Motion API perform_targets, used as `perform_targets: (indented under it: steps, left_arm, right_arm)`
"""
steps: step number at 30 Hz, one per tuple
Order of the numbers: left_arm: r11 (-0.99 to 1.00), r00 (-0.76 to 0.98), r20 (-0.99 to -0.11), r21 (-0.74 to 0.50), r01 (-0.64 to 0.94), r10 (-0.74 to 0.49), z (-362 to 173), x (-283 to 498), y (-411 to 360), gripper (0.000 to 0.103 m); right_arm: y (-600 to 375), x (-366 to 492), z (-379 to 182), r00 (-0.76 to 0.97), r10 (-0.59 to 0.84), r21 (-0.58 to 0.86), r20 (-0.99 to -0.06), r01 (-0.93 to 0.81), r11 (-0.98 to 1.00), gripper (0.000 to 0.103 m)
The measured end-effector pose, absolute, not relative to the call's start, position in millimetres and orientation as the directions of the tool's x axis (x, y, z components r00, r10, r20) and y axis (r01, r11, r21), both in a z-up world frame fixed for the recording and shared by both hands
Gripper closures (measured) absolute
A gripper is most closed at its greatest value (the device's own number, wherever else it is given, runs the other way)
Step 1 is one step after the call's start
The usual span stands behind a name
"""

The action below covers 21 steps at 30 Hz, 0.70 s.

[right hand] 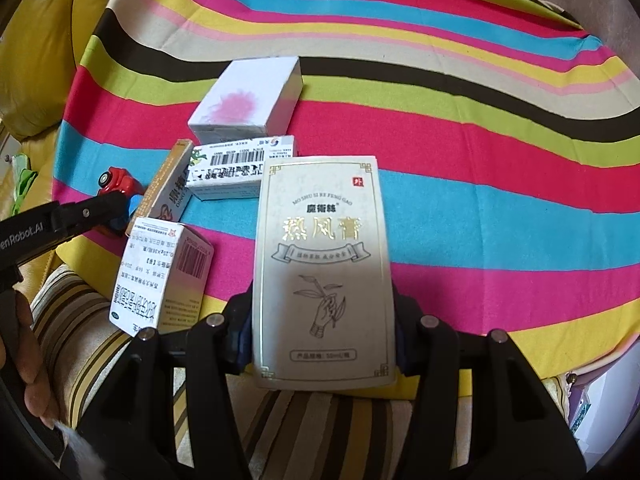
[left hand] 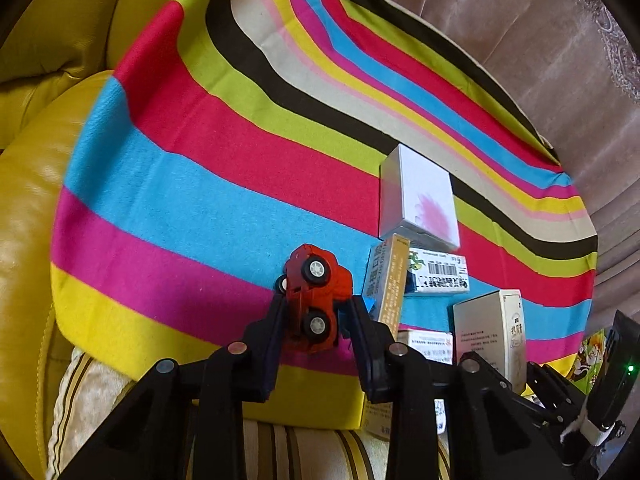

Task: Organize rigid objects
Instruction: 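Close left tool on the red toy car while right tool grasps the cream box, lift, then carry the red toy car and cream box over the storage box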

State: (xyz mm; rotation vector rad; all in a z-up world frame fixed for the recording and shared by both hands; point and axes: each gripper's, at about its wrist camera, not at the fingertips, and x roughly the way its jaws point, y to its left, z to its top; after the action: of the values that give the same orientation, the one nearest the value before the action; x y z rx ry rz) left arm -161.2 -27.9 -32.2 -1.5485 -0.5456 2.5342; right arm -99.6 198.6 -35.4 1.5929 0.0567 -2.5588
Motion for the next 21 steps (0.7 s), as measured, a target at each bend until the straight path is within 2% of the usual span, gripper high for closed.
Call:
perform_targets:
  steps: [7, 15, 21]
  left_arm:
    - [-0.923, -0.506, -0.818, -0.37, 0.102, 0.272, -26, -149, -30, 0.071]
    - [-0.927, -0.587, -0.762, -0.372, 0.052, 0.273, 0, -120, -25, 0.071]
    - [-0.929, -0.598, -0.753, -0.368, 0.035, 0.276, 8, -111, -16, 0.071]
  right_arm:
    - [203, -90, -24, -0.478, -0.082, 0.025, -0.875, 0.125, -0.992, 0.047]
    - [215, -71, -5, -0.54, -0.081, 0.026, -0.838, 0.109, -0.994, 0.047]
    - [224, -59, 5, -0.564, -0.086, 0.037, -0.821, 0.097, -0.995, 0.047]
